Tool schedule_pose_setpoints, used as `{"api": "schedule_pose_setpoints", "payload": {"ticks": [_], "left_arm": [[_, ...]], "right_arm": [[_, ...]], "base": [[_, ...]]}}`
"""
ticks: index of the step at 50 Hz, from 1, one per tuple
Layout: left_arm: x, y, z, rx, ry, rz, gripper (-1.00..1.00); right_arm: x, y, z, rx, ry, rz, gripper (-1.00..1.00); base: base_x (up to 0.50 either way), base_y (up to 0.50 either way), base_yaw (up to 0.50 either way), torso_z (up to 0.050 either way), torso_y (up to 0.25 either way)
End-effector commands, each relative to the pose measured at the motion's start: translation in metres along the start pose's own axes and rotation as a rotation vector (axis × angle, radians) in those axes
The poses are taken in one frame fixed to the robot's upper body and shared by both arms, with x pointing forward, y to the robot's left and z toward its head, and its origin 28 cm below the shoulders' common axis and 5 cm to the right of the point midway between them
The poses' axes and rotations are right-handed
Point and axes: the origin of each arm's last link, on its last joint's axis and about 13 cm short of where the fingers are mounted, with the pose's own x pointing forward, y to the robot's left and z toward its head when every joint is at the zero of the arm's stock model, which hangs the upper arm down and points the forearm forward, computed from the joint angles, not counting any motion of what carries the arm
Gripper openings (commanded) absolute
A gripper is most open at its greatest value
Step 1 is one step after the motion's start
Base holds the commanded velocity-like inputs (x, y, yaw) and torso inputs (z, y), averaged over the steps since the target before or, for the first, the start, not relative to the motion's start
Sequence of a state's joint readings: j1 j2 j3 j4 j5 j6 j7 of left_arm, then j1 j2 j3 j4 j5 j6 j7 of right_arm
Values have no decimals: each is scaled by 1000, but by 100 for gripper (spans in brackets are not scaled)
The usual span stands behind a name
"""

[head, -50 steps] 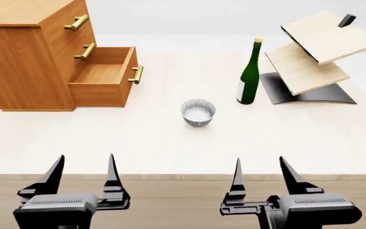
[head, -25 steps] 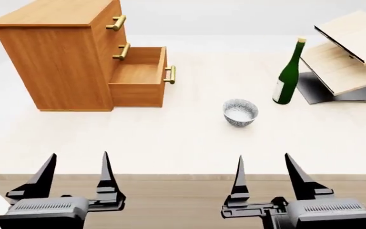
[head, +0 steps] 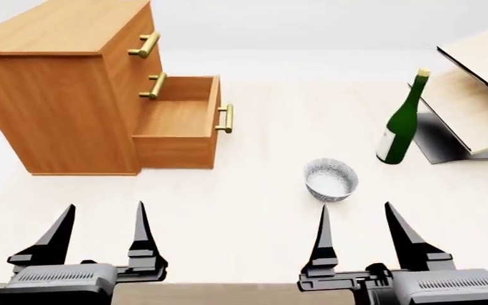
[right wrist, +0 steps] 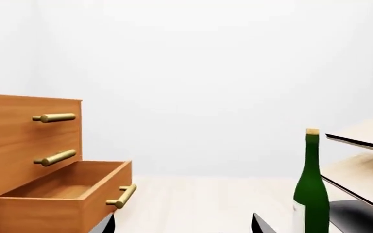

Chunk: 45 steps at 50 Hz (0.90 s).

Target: Put the bowl on top of the cabinet.

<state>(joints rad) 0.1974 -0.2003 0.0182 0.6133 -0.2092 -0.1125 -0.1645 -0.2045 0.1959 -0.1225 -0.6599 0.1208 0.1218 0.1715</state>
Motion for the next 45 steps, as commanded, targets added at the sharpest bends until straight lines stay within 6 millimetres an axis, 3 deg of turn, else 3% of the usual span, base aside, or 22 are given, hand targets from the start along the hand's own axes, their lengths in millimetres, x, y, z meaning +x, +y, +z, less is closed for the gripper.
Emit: {"api": "schedule_pose_setpoints", "payload": {"ticks": [1, 12, 17, 37, 45], "left_arm": [[0, 0, 0, -2, -1, -2, 100], [-1, 0, 1, -3, -5, -2, 100], [-2, 0, 1, -5, -6, -3, 100], [-2, -1, 1, 3, -15, 0, 100], [-2, -1, 1, 4, -15, 1, 100]], "right_arm": [[0, 0, 0, 9, -5, 1, 100], [1, 0, -2, 15, 8, 5, 100], [-1, 0, -1, -14, -13, 6, 100], [0, 0, 1, -13, -15, 0, 100], [-1, 1, 3, -4, -32, -4, 100]], "base": [[500, 0, 0, 0, 0], [483, 0, 0, 0, 0], [0, 0, 0, 0, 0], [0, 495, 0, 0, 0], [0, 16, 0, 0, 0]]}}
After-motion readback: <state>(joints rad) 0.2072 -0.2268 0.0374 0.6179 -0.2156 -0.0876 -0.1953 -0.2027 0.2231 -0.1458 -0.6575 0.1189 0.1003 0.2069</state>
